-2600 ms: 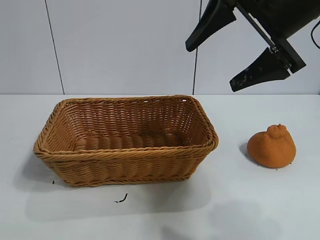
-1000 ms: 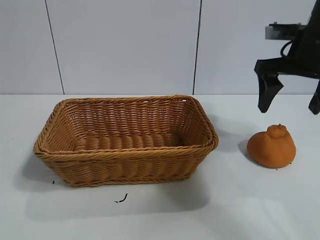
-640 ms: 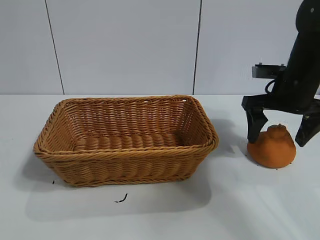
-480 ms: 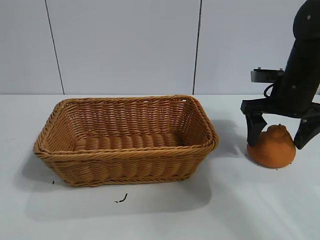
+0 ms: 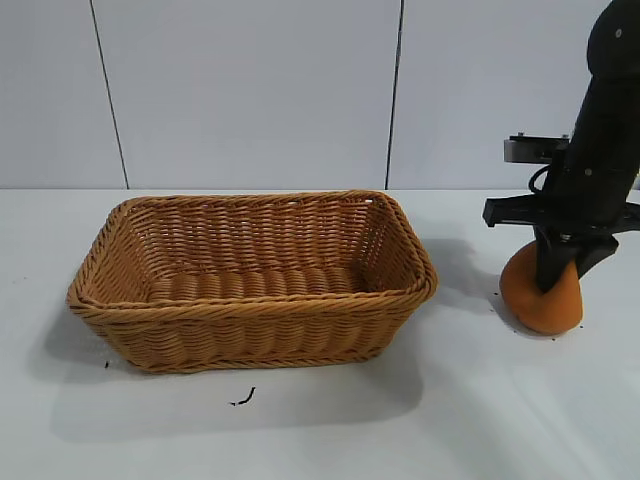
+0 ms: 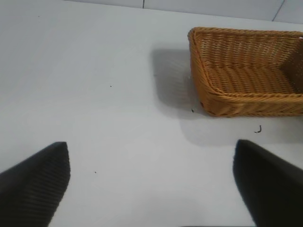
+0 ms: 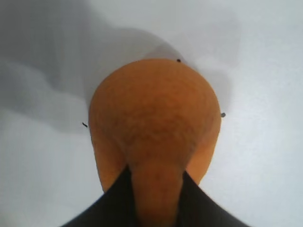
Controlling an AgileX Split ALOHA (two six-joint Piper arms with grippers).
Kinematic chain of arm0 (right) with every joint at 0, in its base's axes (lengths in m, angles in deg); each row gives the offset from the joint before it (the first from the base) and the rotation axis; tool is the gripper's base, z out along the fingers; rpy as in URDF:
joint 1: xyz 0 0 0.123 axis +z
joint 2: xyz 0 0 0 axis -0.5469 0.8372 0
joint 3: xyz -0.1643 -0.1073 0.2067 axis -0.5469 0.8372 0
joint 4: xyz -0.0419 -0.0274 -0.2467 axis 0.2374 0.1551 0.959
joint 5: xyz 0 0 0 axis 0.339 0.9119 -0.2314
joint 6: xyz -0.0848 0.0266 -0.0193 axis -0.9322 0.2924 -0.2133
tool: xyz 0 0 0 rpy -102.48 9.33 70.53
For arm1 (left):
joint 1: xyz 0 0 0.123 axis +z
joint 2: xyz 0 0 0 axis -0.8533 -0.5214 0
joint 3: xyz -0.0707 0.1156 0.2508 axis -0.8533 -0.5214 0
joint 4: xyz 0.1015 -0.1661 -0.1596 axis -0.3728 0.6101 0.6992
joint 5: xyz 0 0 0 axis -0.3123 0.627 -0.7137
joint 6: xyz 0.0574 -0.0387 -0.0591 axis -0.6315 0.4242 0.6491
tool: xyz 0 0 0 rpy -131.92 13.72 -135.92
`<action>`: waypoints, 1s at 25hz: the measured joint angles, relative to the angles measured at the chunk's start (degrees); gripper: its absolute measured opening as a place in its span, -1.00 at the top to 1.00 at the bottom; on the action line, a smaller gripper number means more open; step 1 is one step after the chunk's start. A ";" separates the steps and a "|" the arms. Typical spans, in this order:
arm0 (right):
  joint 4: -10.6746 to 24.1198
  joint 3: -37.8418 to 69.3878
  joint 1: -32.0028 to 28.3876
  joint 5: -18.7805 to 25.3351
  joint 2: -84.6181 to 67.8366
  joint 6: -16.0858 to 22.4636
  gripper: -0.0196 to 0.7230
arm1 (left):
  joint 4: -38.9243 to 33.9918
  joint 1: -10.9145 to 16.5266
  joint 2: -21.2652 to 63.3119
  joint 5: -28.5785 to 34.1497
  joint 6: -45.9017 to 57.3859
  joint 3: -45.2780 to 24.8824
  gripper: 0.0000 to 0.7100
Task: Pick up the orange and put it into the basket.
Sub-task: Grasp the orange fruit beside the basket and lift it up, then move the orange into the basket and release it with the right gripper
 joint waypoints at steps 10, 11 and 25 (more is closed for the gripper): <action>0.00 -5.36 0.00 7.83 -8.59 -1.14 0.71 | 0.00 0.00 0.00 0.00 0.00 0.00 -0.90; 0.00 -7.02 0.00 8.95 -9.71 -1.20 0.71 | 0.00 0.00 0.00 0.00 0.00 0.00 -0.90; -1.07 -16.38 5.76 17.34 -12.71 -2.19 0.71 | 0.00 0.00 0.00 0.00 0.00 0.00 -0.90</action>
